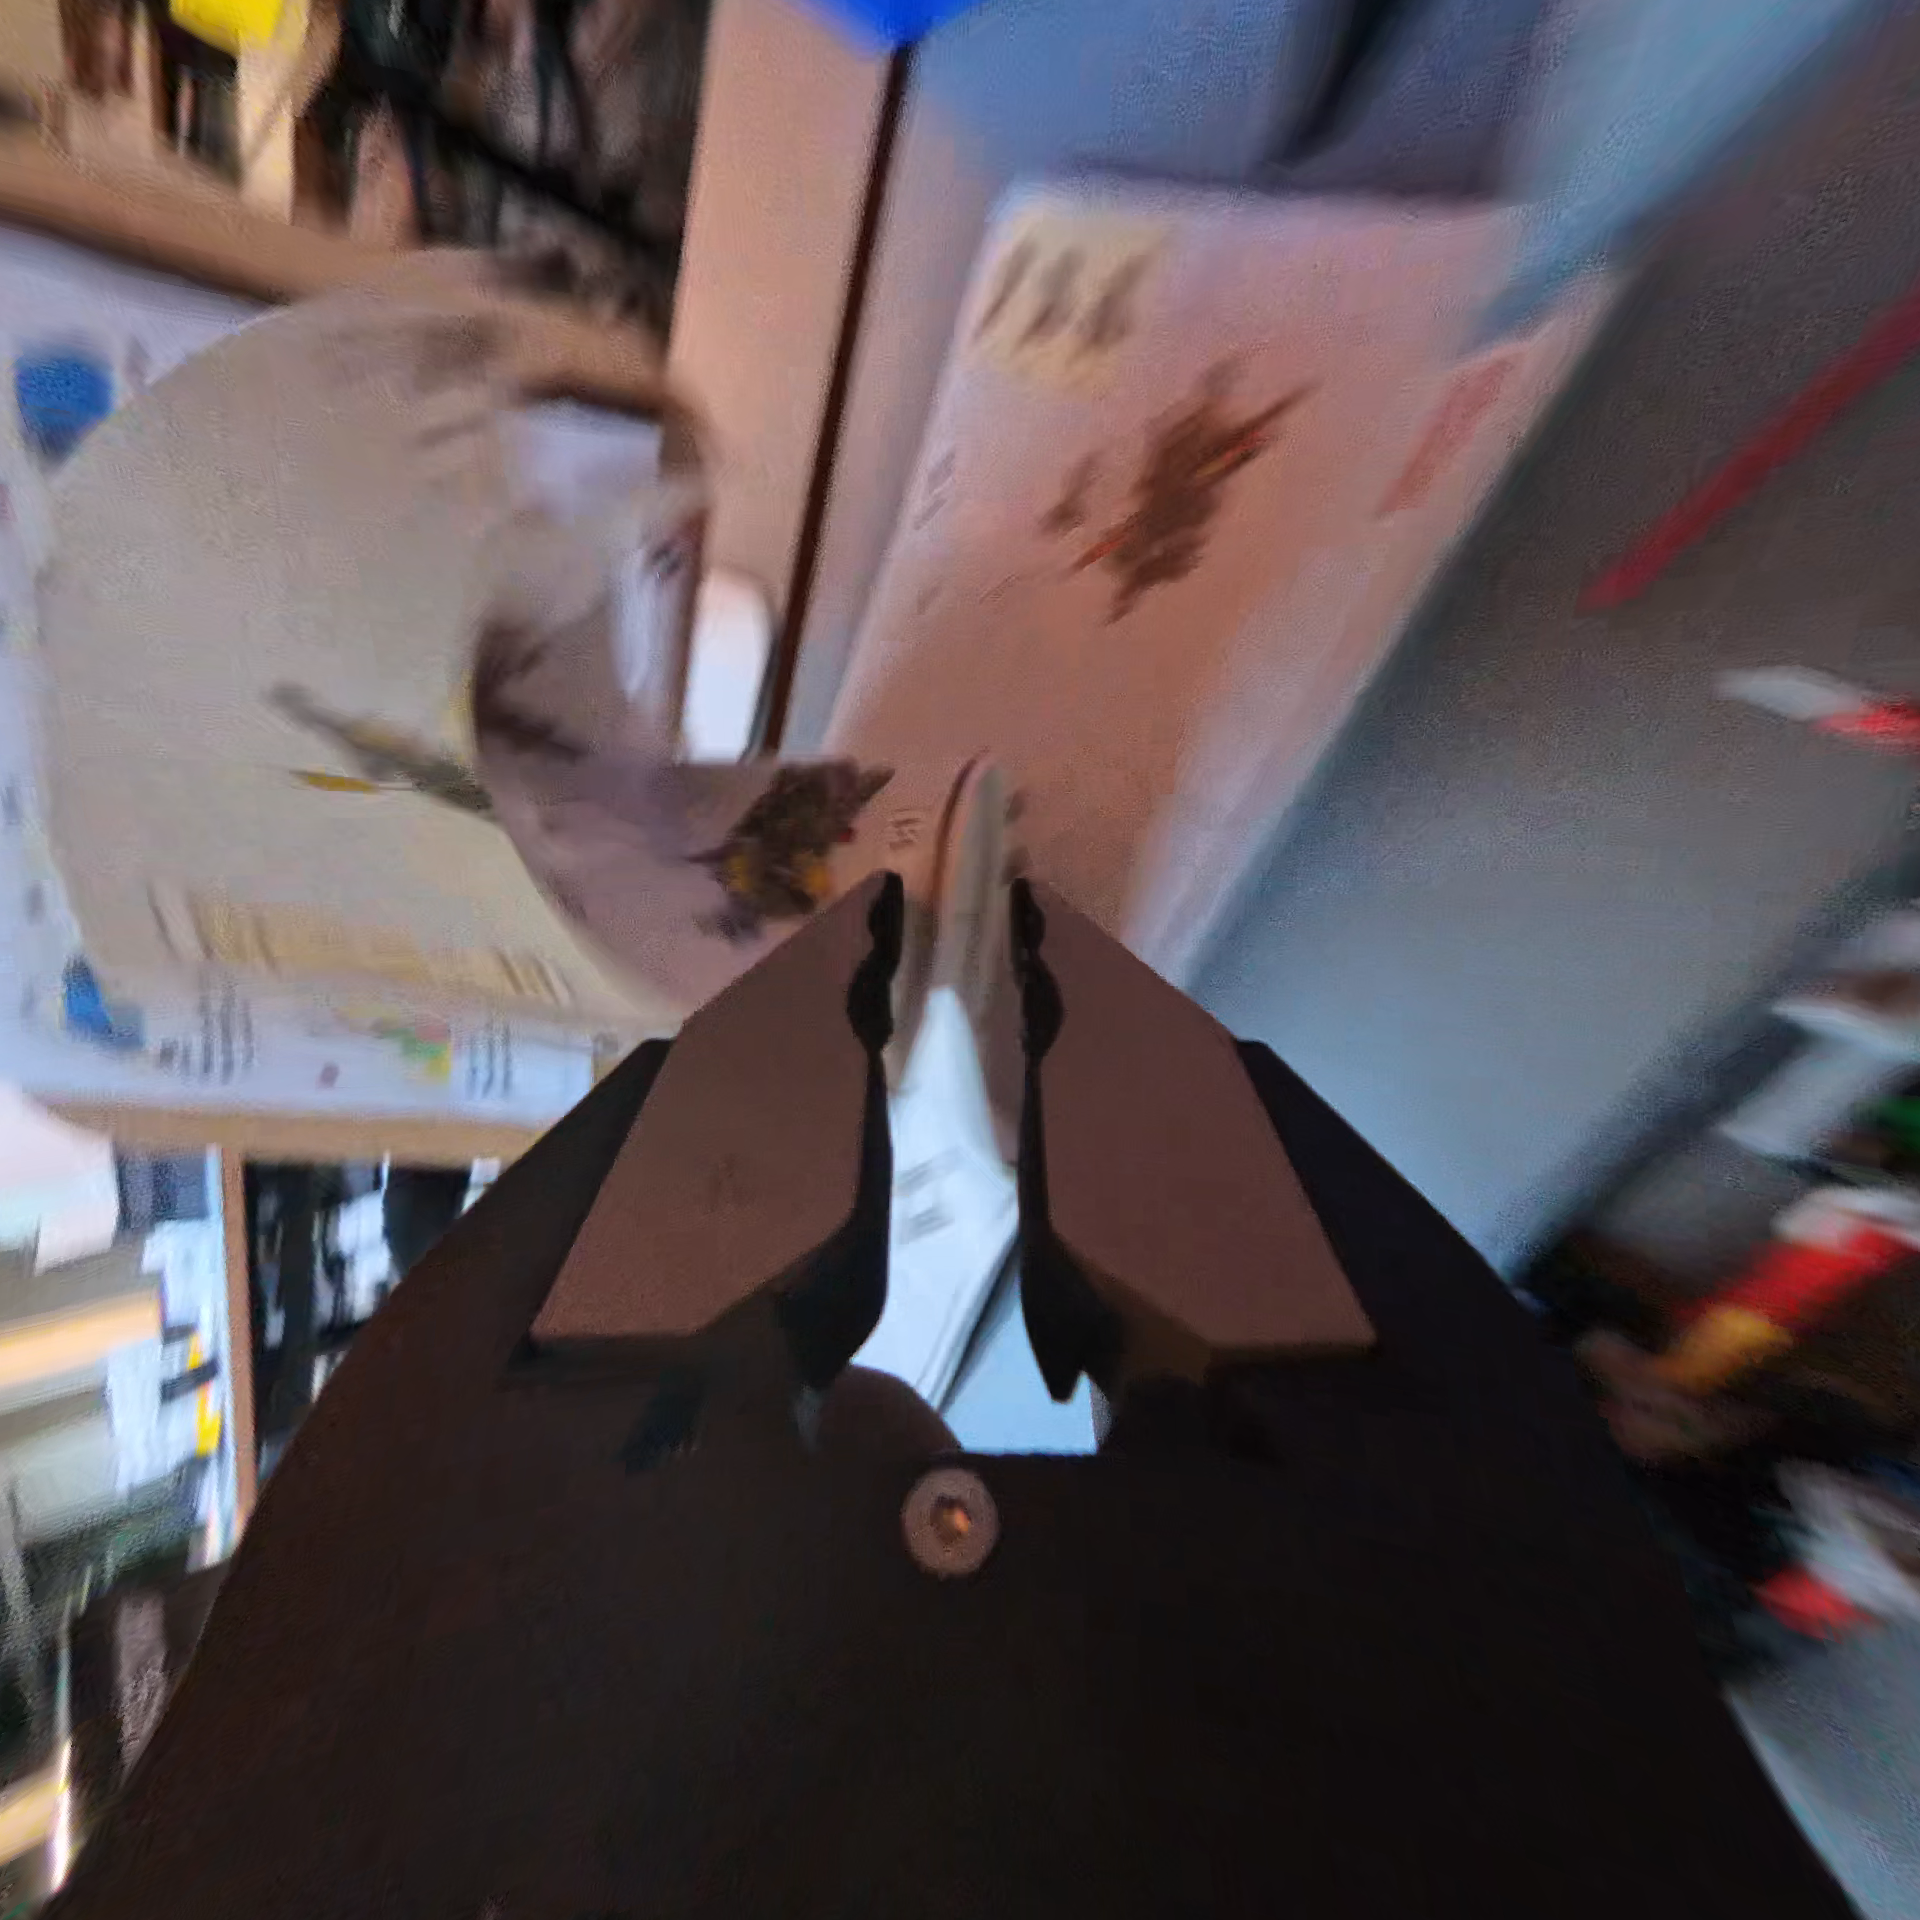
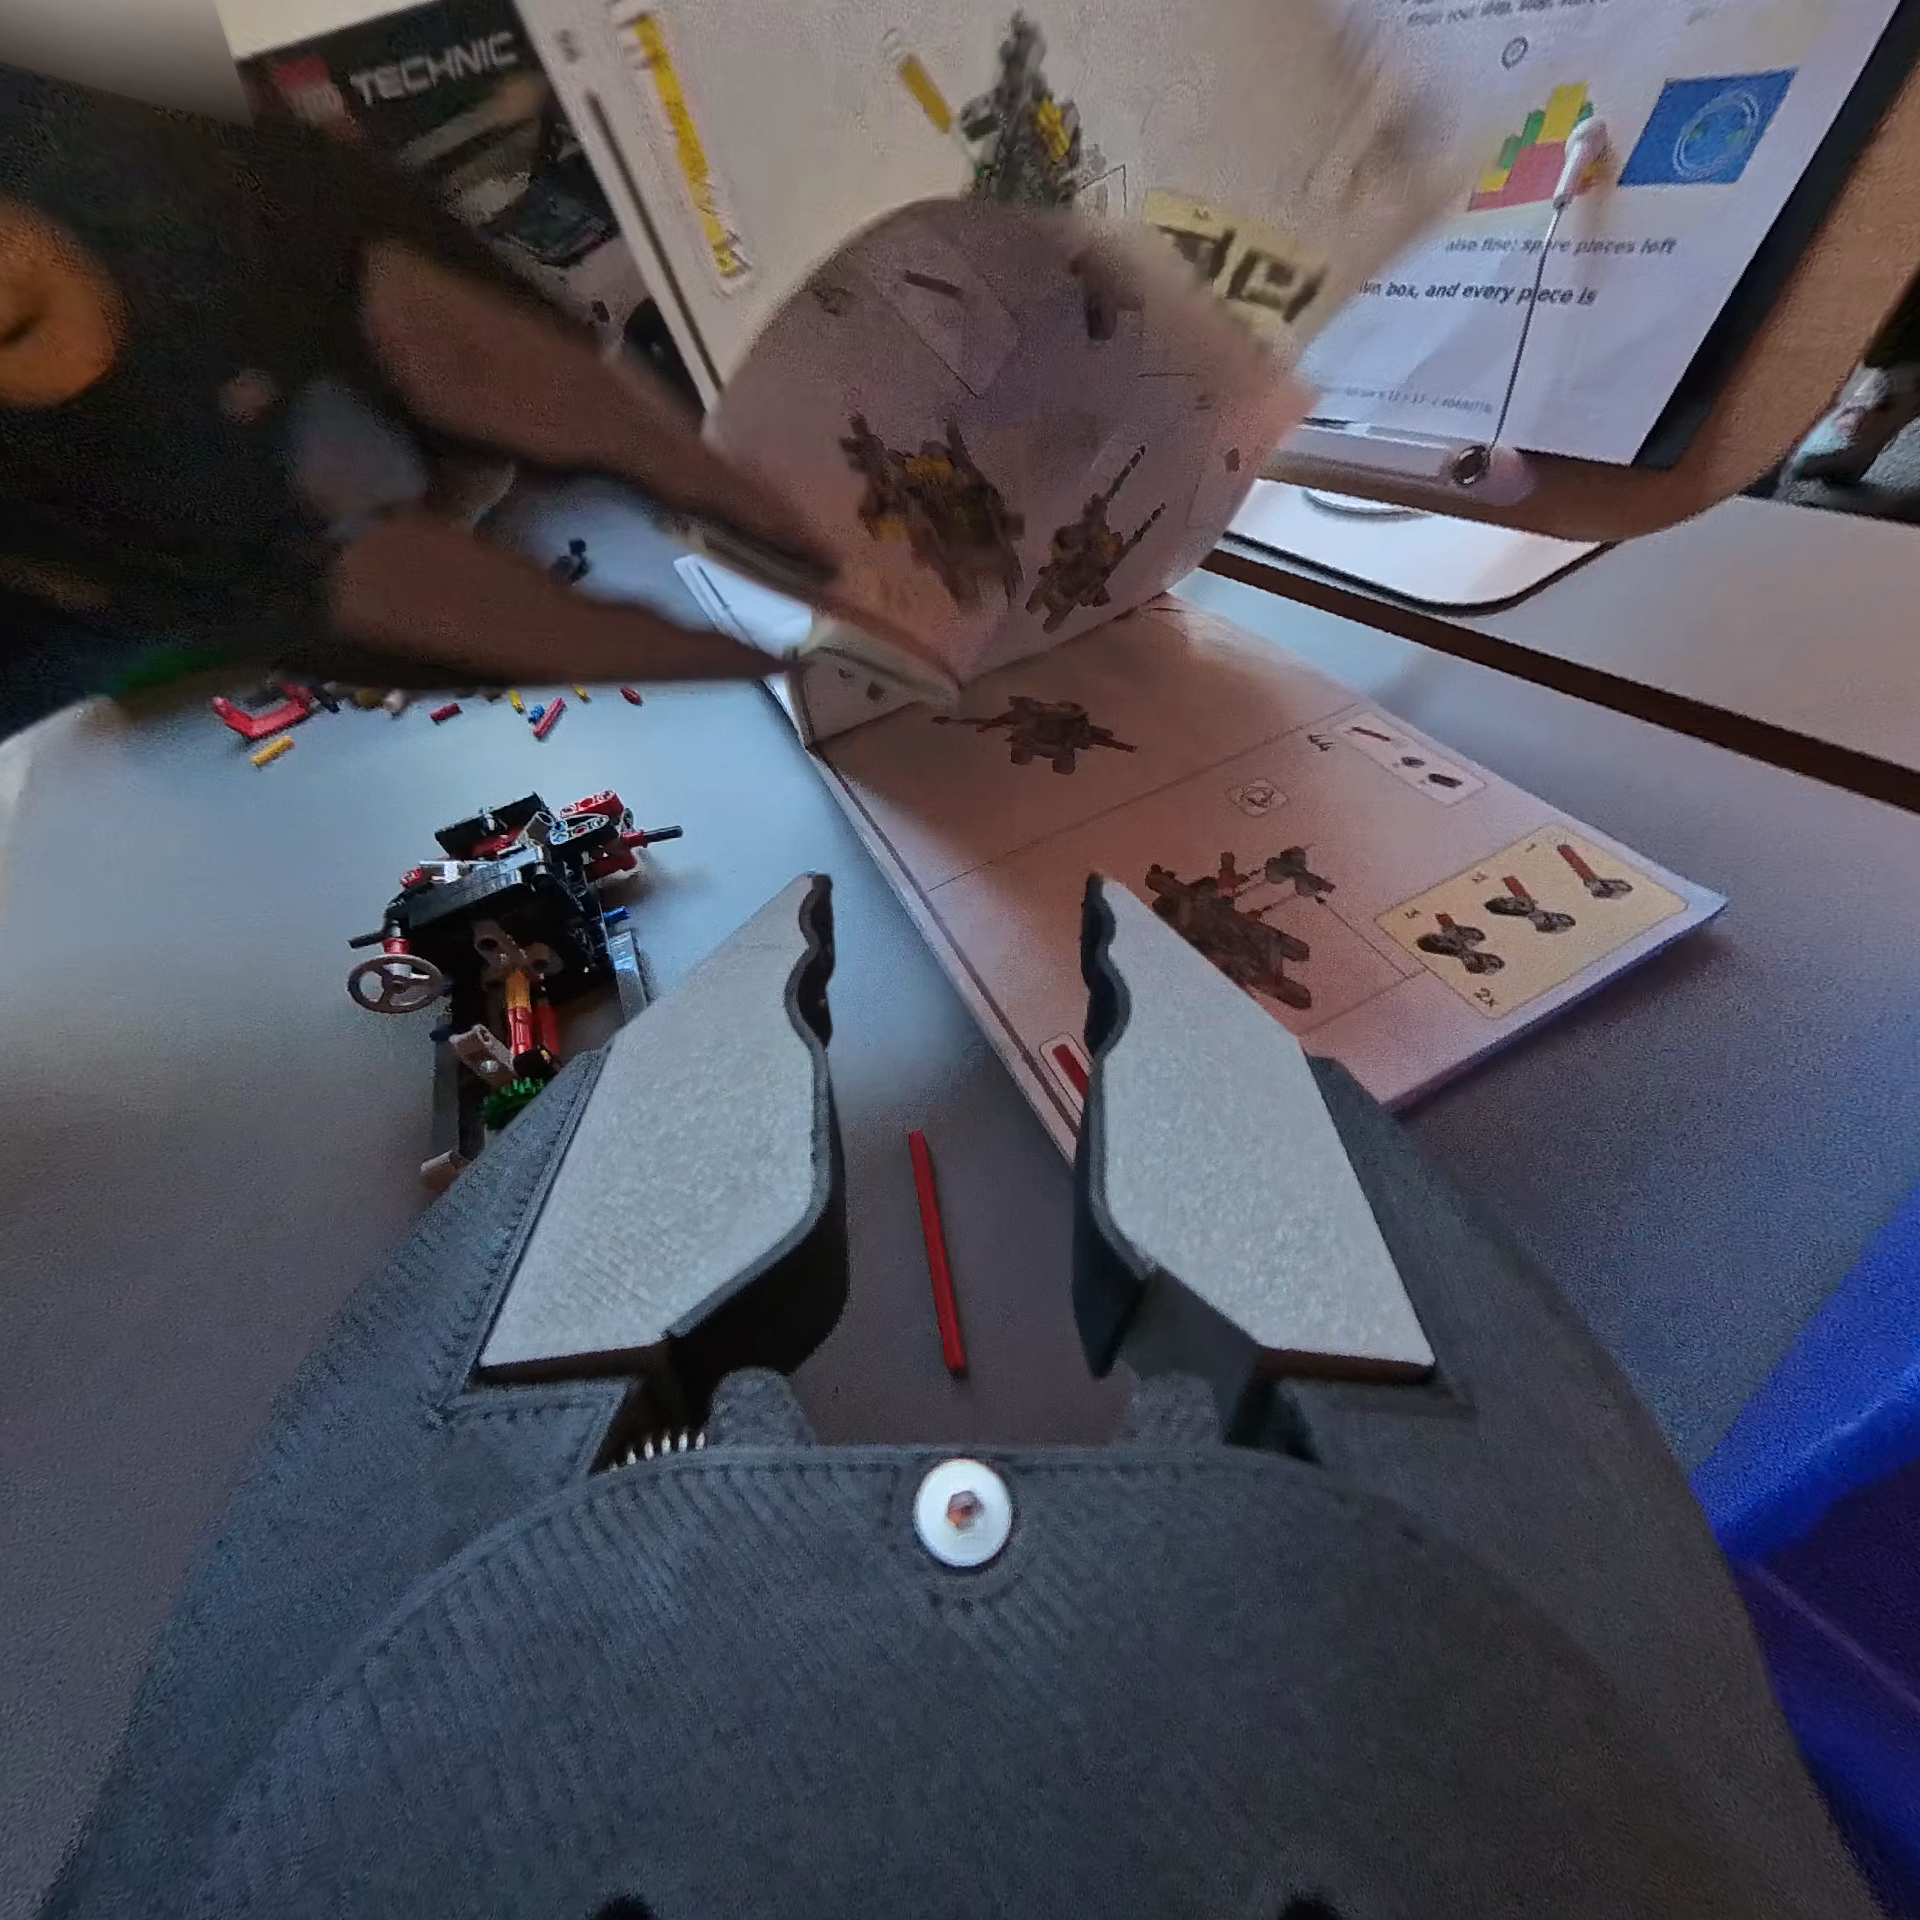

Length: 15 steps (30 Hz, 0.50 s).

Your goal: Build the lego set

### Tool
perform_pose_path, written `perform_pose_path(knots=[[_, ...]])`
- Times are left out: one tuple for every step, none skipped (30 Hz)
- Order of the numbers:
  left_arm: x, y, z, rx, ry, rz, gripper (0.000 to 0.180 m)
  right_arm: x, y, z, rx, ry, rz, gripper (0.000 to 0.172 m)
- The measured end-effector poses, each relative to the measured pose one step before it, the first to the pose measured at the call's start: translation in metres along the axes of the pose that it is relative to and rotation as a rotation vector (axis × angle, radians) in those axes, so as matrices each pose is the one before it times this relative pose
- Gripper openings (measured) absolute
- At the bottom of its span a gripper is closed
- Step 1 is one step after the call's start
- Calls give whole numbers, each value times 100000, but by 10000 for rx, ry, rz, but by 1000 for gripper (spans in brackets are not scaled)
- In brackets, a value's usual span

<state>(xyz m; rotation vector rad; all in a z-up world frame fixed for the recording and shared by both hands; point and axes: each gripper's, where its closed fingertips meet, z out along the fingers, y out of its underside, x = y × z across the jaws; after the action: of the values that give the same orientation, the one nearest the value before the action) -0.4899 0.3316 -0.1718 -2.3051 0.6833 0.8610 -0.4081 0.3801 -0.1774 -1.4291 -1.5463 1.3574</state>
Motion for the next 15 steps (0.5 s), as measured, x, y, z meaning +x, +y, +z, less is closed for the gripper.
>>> perform_pose_path(knots=[[2338, -1375, -1219, 581, 502, 282, 21, 173, 83, -199, 15, -32, 192, 48], [2026, -1028, -1326, 456, 630, -42, 31, 119, 142, -245, -4, -73, 199, 51], [1668, -664, -1362, 367, 711, -241, 41, 49, 195, -228, -37, -128, 212, 54], [1218, -357, -1418, 339, 667, -352, 49, 5, 291, -206, -78, -149, 194, 55], [668, -153, -1463, 355, 517, -405, 56, 137, 338, -159, -120, -60, 156, 55], [146, 82, -1476, 349, 341, -451, 58, 210, 359, -95, -151, 12, 112, 56], [-319, 344, -1384, 295, 183, -529, 57, 229, 381, -76, -199, 50, 83, 57], [-736, 744, -1218, 163, 37, -575, 55, 131, 299, -78, -185, 49, 26, 59], [-1230, 1215, -951, -24, -171, -573, 55, 46, 215, -94, -129, 61, -41, 60], [-1545, 1597, -671, -174, -305, -554, 55, 33, 206, -133, -142, 104, -111, 60], [-1637, 1783, -424, -223, -305, -573, 56, 87, 298, -163, -206, 170, -166, 60], [-1529, 1850, -250, -245, -214, -624, 56, 118, 413, -169, -279, 199, -200, 59], [-1319, 1811, -139, -250, -97, -612, 56, 66, 537, -134, -342, 161, -231, 57], [-1187, 1735, -58, -221, -46, -567, 57, -30, 712, -60, -425, 103, -236, 53], [-1160, 1659, -19, -175, -75, -518, 56, 5, 842, 34, -483, 135, -216, 51]])
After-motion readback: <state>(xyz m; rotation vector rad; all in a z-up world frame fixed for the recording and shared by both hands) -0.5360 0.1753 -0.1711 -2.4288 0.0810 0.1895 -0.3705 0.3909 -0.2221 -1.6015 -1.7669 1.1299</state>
